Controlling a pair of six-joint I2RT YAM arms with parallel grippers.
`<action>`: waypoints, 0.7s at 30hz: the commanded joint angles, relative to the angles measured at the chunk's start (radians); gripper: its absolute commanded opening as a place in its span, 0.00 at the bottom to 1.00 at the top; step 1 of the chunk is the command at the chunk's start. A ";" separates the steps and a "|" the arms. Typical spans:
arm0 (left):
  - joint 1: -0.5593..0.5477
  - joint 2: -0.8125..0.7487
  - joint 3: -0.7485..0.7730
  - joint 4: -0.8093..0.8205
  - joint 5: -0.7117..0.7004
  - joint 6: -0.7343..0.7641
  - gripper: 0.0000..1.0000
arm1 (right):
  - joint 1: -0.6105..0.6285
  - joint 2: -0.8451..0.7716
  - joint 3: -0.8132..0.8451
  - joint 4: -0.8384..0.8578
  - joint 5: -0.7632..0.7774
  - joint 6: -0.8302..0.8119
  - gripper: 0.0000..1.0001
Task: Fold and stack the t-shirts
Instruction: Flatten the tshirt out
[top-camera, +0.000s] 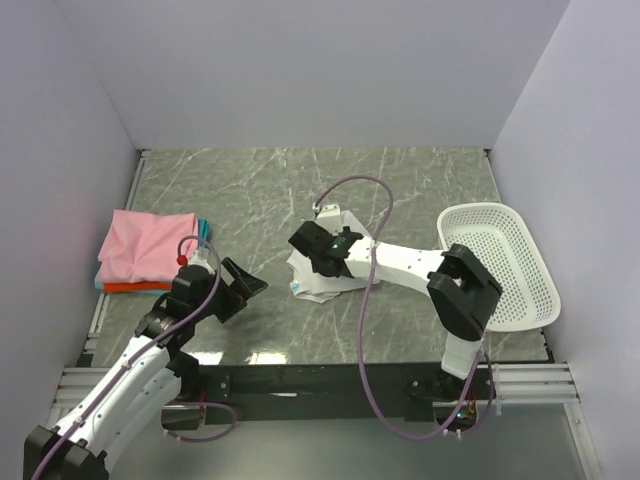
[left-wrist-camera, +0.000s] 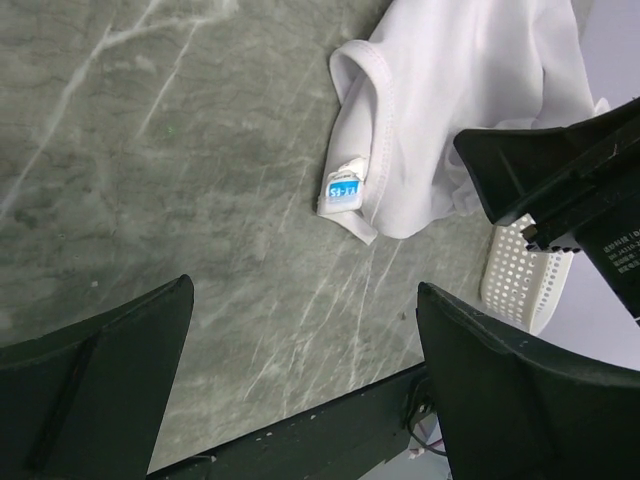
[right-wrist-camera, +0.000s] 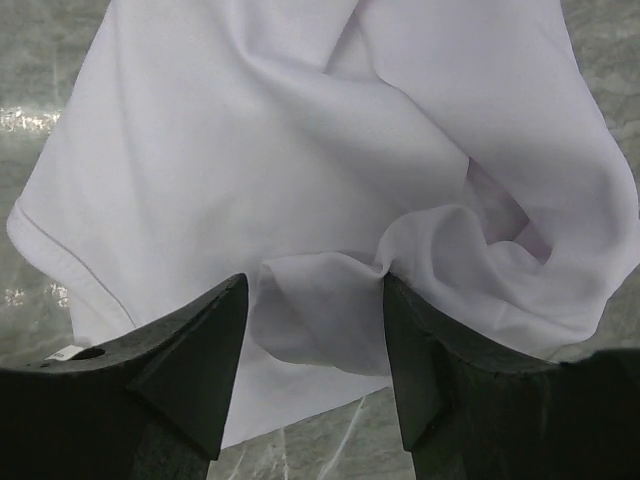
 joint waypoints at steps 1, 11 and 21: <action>-0.004 -0.005 0.021 -0.017 -0.018 0.023 0.99 | -0.004 -0.004 0.026 -0.014 0.072 0.047 0.63; -0.004 0.019 0.013 -0.010 -0.027 0.029 0.99 | -0.048 -0.045 -0.049 -0.014 0.126 0.078 0.19; -0.042 0.145 0.044 0.106 0.002 0.037 0.99 | -0.063 -0.383 -0.261 0.104 0.031 0.050 0.00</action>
